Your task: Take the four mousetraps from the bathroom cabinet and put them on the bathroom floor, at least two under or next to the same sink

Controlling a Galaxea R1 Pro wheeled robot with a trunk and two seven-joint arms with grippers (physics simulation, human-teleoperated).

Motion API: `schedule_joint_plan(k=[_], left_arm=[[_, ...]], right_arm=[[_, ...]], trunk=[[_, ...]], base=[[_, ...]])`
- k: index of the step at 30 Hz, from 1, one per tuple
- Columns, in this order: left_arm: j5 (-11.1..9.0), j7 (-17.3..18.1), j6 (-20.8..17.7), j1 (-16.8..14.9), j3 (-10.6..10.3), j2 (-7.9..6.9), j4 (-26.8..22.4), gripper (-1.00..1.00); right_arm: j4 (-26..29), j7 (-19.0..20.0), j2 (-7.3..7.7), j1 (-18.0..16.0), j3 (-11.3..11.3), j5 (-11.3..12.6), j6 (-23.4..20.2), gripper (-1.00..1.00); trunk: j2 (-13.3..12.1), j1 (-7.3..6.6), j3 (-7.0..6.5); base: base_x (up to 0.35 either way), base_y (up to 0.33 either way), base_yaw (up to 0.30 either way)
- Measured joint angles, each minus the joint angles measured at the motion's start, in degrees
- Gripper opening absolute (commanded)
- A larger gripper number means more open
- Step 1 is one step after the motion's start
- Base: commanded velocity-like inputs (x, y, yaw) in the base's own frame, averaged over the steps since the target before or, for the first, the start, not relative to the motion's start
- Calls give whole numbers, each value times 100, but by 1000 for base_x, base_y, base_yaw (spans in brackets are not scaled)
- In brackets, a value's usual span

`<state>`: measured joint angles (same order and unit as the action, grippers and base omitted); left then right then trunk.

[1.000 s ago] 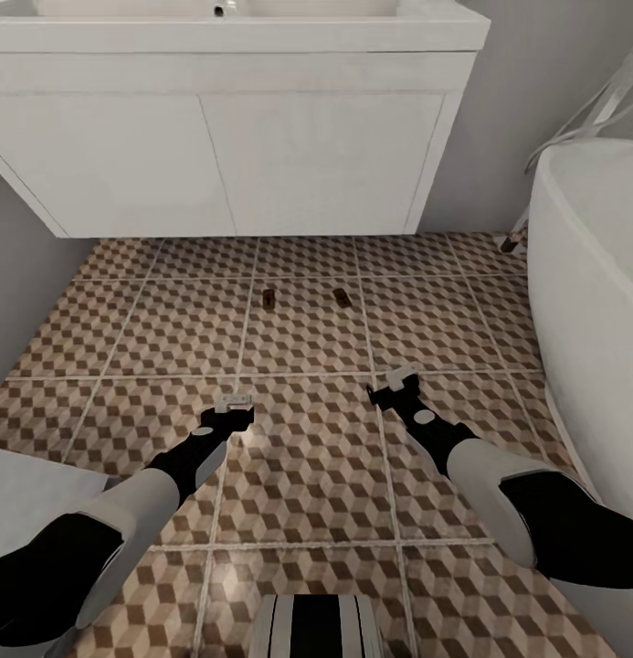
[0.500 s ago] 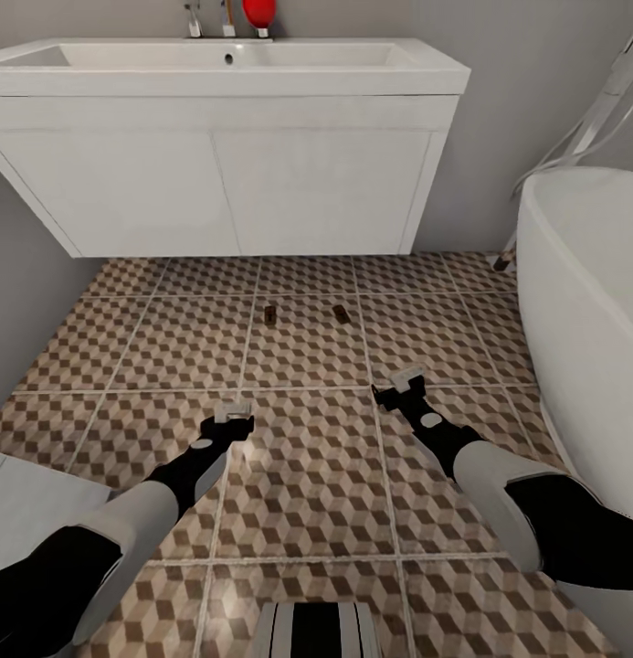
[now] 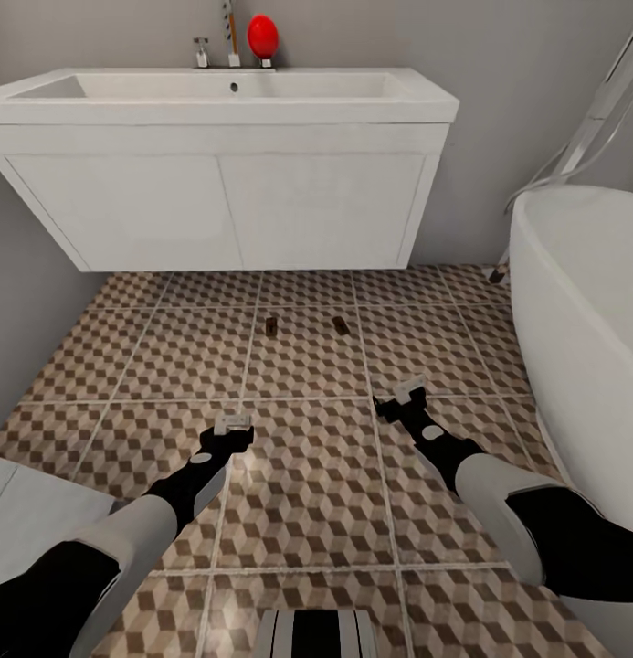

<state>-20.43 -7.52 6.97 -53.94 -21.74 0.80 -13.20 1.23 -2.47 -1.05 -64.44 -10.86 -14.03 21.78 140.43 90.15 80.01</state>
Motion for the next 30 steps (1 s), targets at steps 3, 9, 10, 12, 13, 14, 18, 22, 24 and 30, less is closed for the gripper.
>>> schedule_joint_plan(k=[3, 9, 10, 12, 13, 14, 18, 22, 24, 30], left_arm=[[0, 0, 9, 32, 0, 0, 3, 100], [0, 0, 17, 115, 0, -6, 5, 100], [0, 0, 18, 136, 0, -7, 4, 100], [0, 0, 18, 151, 0, -8, 1, 100], [0, 0, 18, 162, 0, -8, 3, 100], [0, 0, 19, 167, 0, -8, 2, 100], [0, 0, 19, 200, 0, -9, 4, 100], [0, 0, 18, 244, 0, -9, 4, 100], [0, 0, 18, 270, -1, -9, 4, 100], [-1, 0, 18, 331, 0, -9, 4, 100]], right_arm=[[-1, -5, 0, 3, 0, 3, -2, 100], [-1, -9, 1, 9, 1, 5, -3, 100], [-1, -11, 1, 10, 1, 5, -5, 100], [-1, -16, 1, 12, 1, 5, -7, 100], [-1, -19, 1, 12, 2, 5, -9, 100], [-1, -20, 1, 13, 2, 5, -10, 100], [-1, -23, 0, 13, 3, 6, -12, 100], [-2, -24, 0, 24, 3, 6, -12, 100], [-2, -24, 0, 63, 2, 6, -12, 100], [-2, -24, 0, 162, 3, 6, -12, 100]], trunk=[[-120, -66, -54], [-361, -198, -162], [-401, -220, -179], [-481, -264, -215], [-521, -286, -234], [-561, -308, -253], [-722, -395, -339], [-882, -483, -437], [-963, -527, -487], [-1203, -659, -641]], base=[[0, 0, 0], [0, 0, 0], [0, 0, 0], [0, 0, 0], [0, 0, 0], [0, 0, 0], [0, 0, 51], [0, 0, 99], [0, 0, 113], [0, 0, 118]])
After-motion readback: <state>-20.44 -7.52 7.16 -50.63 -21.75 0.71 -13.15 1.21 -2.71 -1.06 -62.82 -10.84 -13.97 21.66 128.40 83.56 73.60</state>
